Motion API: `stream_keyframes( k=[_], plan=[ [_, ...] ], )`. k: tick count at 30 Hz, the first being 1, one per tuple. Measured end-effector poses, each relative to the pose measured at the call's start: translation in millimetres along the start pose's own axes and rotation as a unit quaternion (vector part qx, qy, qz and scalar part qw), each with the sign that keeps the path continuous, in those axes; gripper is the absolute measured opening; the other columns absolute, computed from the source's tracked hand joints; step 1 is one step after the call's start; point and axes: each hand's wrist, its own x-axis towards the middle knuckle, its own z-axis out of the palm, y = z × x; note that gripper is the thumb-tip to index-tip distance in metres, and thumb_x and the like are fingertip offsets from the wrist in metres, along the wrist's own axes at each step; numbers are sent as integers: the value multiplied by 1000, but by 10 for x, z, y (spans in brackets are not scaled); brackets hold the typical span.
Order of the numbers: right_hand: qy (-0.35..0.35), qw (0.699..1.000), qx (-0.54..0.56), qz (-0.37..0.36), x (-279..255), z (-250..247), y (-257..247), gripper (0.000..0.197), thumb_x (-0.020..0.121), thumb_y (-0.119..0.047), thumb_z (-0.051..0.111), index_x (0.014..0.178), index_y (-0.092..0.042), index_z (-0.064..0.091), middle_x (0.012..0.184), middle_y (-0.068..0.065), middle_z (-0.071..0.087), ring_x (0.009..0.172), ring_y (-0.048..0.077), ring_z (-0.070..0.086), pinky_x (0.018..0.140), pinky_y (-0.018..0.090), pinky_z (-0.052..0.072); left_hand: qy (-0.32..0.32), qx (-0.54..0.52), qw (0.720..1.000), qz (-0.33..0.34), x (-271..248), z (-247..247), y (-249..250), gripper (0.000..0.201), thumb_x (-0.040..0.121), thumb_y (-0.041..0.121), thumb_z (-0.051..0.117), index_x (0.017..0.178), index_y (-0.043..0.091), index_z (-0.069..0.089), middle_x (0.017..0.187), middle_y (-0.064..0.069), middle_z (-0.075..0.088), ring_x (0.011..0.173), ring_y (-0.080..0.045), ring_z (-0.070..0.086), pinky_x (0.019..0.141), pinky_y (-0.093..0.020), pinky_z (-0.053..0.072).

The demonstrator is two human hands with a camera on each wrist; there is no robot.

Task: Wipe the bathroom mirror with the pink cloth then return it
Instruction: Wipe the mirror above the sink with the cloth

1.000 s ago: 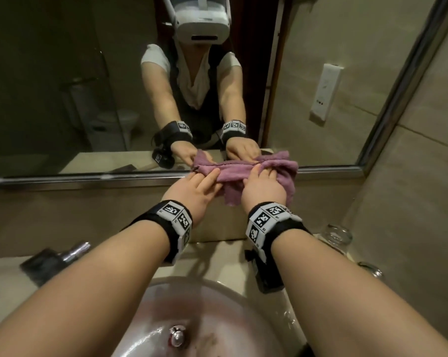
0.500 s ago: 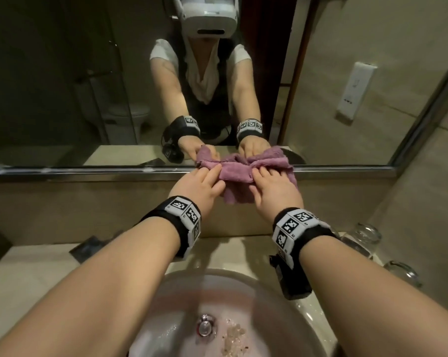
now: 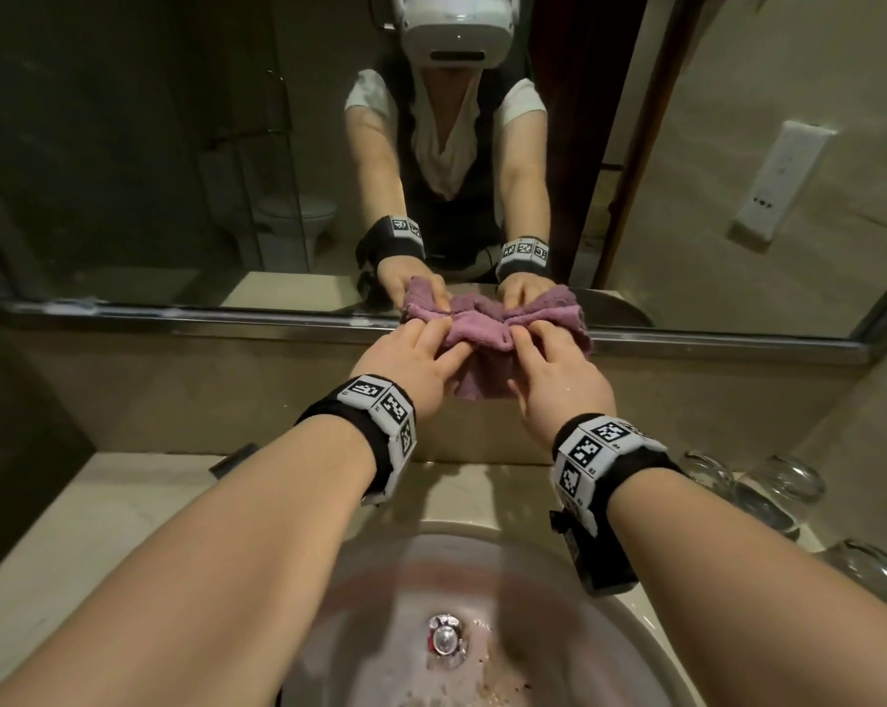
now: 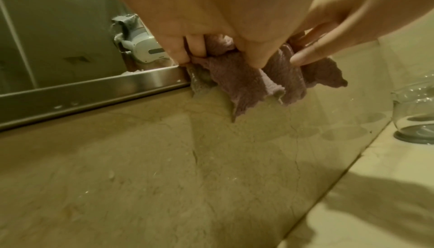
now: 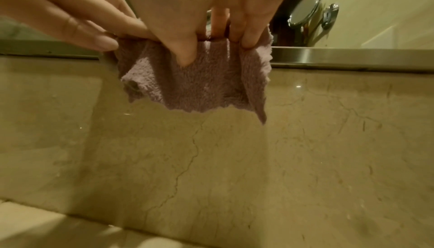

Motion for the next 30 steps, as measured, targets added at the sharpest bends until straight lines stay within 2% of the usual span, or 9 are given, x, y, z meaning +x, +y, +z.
stream_keyframes(
  k=[4,10,16,25,30],
  plan=[
    [-12,1000,-28,1,29,-36,-91,59,88,-30,56,142,-18,37,144,8,39,134,26,36,98,38,44,-11,-9,1000,-2,-11,-13,-54,53,101,32,33,151,31,16,157,-9,14,140,-29,23,110,-37,29],
    [-25,999,-38,-16,61,-40,-350,60,87,-33,55,142,-19,35,143,6,39,133,24,36,101,36,41,2,-30,999,-25,-124,-14,-261,52,100,38,33,150,29,20,153,-9,22,137,-29,26,107,-38,32],
    [-45,998,-37,22,84,-42,-592,61,88,-36,54,143,-18,31,143,5,35,133,23,33,100,37,41,1,-56,998,-32,-202,-46,-416,50,99,39,35,147,30,25,142,-11,32,131,-30,32,101,-39,38],
    [-57,998,-22,28,153,15,-941,65,88,-37,54,144,-15,28,144,8,31,136,26,26,106,38,36,-19,-45,997,-57,-343,-58,-675,49,99,38,35,147,30,24,141,-11,31,131,-30,32,102,-39,37],
    [-53,998,-24,17,151,16,-996,66,88,-37,54,144,-15,27,145,8,32,135,26,28,106,37,35,-26,-56,995,-76,-344,-60,-652,51,98,35,38,146,28,25,141,-12,31,131,-31,30,102,-40,37]
  ],
)
